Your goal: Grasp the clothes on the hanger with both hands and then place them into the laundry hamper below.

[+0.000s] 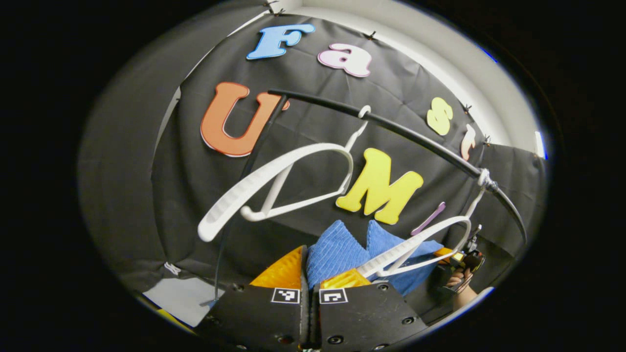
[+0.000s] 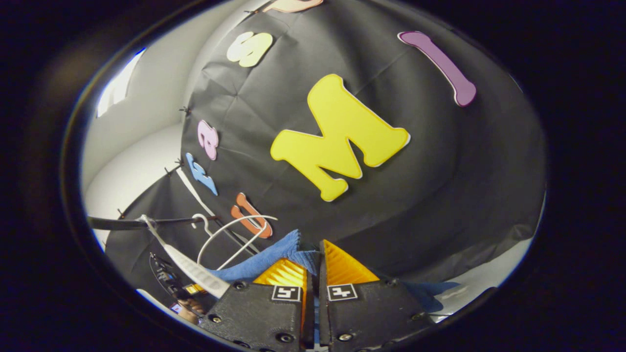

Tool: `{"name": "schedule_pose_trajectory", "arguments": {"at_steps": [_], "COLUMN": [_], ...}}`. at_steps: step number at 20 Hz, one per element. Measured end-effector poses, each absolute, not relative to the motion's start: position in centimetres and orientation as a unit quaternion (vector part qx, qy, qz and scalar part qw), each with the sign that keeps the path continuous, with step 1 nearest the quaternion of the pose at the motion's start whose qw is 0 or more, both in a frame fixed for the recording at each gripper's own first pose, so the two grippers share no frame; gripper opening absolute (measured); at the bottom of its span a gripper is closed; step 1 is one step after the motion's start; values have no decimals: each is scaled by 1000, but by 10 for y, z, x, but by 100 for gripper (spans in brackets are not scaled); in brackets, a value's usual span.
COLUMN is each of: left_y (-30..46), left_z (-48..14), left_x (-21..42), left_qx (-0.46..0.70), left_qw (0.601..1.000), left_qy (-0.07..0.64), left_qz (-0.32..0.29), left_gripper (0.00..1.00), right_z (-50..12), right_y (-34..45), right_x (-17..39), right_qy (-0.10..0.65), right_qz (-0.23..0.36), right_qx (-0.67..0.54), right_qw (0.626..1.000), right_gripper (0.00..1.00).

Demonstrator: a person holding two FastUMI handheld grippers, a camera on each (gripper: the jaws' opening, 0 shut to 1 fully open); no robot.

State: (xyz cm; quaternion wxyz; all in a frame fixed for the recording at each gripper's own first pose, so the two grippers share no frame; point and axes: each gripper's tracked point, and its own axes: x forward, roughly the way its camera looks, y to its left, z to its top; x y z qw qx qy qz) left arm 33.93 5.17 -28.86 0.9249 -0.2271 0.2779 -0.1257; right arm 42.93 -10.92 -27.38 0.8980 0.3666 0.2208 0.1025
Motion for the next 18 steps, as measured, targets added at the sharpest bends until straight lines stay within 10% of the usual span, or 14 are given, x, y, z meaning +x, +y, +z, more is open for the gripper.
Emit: {"name": "schedule_pose_trajectory", "arguments": {"at_steps": [18], "left_y": [53], "left_z": [-339], "left_x": [215], "left_qx": [-187], "left_qw": [917], "left_qy": [327], "left_qz": [-131], "left_gripper": [1], "right_z": [-367], "right_y": [-90], "right_x": [304], "right_qy": [305], "right_qz": [29], "right_qx": [308], "right_qw": [901], "right_gripper": [7]}}
